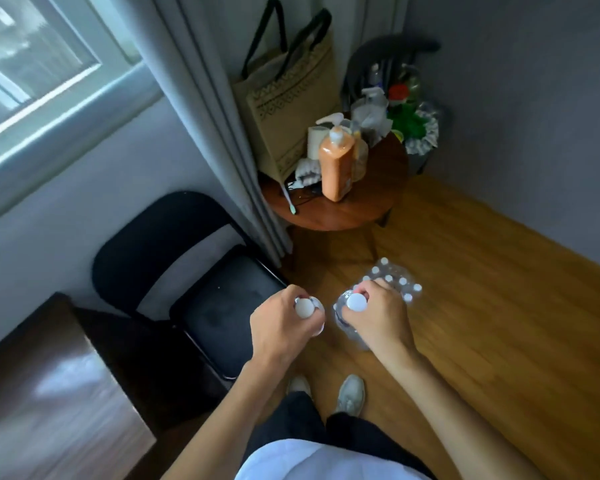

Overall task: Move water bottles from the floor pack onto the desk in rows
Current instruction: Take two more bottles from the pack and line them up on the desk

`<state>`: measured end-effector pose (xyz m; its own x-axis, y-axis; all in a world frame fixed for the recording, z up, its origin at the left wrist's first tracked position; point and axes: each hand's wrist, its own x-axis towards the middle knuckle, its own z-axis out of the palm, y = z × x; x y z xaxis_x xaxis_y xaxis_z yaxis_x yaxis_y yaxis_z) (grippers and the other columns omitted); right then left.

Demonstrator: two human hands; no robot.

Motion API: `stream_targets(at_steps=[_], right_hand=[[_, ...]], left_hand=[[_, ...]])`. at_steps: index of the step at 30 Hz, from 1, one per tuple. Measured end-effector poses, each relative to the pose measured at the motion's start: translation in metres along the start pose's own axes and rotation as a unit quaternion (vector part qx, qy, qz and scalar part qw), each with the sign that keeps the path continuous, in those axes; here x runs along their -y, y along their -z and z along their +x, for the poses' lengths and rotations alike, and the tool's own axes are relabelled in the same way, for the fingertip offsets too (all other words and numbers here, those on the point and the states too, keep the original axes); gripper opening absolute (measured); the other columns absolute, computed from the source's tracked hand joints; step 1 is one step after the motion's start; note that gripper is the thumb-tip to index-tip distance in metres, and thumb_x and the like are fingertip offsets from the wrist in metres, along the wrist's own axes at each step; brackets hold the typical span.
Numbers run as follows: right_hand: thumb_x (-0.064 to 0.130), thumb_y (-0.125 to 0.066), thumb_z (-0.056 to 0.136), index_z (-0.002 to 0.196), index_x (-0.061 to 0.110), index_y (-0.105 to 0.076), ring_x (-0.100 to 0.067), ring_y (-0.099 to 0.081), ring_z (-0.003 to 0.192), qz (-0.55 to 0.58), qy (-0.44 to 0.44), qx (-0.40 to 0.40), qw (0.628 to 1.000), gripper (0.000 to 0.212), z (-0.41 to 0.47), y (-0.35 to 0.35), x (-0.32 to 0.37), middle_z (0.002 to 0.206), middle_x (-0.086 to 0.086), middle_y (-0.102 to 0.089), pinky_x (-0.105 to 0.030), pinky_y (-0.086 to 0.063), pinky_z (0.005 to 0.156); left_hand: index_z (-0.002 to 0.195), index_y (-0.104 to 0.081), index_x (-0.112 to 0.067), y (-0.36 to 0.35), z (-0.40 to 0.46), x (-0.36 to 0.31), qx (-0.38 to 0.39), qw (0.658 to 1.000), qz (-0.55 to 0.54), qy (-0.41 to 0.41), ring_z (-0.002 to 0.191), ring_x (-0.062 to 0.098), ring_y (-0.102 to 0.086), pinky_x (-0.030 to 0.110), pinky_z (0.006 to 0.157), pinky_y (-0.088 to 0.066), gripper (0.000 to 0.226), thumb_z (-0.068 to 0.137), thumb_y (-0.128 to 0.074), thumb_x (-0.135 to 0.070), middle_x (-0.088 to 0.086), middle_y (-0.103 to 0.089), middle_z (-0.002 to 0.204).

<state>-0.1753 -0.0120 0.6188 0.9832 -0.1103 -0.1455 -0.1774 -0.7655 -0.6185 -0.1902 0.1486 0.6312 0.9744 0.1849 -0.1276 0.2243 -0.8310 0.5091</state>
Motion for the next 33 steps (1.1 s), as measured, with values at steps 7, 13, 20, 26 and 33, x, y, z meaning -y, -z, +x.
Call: stream_targets(at_steps=[7, 13, 20, 26, 33], right_hand=[[0.018, -0.076, 0.072, 0.089, 0.01, -0.068, -0.015, -0.054, 0.077, -0.011, 0.078, 0.065, 0.995, 0.021, -0.031, -0.023, 0.048, 0.093, -0.004, -0.062, -0.014, -0.034, 0.052], [0.019, -0.078, 0.073, 0.093, 0.009, -0.069, -0.012, -0.048, 0.075, -0.021, 0.138, 0.098, 0.985, 0.024, -0.075, -0.051, 0.089, 0.097, -0.006, -0.063, -0.008, -0.022, 0.05], [0.021, -0.079, 0.069, 0.092, 0.012, -0.069, -0.016, -0.058, 0.079, -0.022, 0.179, 0.139, 0.974, 0.028, -0.142, -0.087, 0.126, 0.095, -0.004, -0.064, -0.022, -0.051, 0.057], [0.02, -0.075, 0.071, 0.087, 0.012, -0.068, -0.014, -0.053, 0.073, -0.032, 0.258, 0.206, 0.943, 0.019, -0.189, -0.109, 0.165, 0.089, -0.002, -0.061, -0.012, -0.034, 0.052], [0.02, -0.076, 0.074, 0.088, 0.015, -0.067, -0.012, -0.055, 0.077, -0.044, 0.358, 0.298, 0.884, 0.017, -0.223, -0.139, 0.209, 0.09, 0.002, -0.058, -0.011, -0.039, 0.056]], left_hand=[[0.09, -0.069, -0.027, 0.034, -0.05, 0.046, -0.082, 0.994, -0.015, 0.073, 0.07, 0.006, -0.062, 0.005, 0.06, -0.035, 0.025, 0.073, -0.07, -0.045, -0.014, -0.07, 0.08], [0.089, -0.069, -0.026, 0.058, -0.098, 0.095, -0.138, 0.983, -0.025, 0.122, 0.071, 0.007, -0.065, 0.012, 0.063, -0.05, 0.025, 0.074, -0.07, -0.046, -0.013, -0.071, 0.08], [0.091, -0.069, -0.025, 0.093, -0.166, 0.149, -0.177, 0.972, -0.042, 0.15, 0.07, 0.006, -0.062, 0.01, 0.064, -0.049, 0.026, 0.073, -0.074, -0.044, -0.011, -0.071, 0.081], [0.084, -0.069, -0.025, 0.118, -0.223, 0.179, -0.23, 0.952, -0.036, 0.201, 0.064, 0.005, -0.058, 0.007, 0.058, -0.039, 0.022, 0.072, -0.07, -0.044, -0.011, -0.071, 0.076], [0.081, -0.07, -0.027, 0.128, -0.269, 0.205, -0.309, 0.898, -0.035, 0.311, 0.067, 0.006, -0.061, 0.026, 0.059, -0.055, 0.022, 0.07, -0.071, -0.045, -0.011, -0.071, 0.075]])
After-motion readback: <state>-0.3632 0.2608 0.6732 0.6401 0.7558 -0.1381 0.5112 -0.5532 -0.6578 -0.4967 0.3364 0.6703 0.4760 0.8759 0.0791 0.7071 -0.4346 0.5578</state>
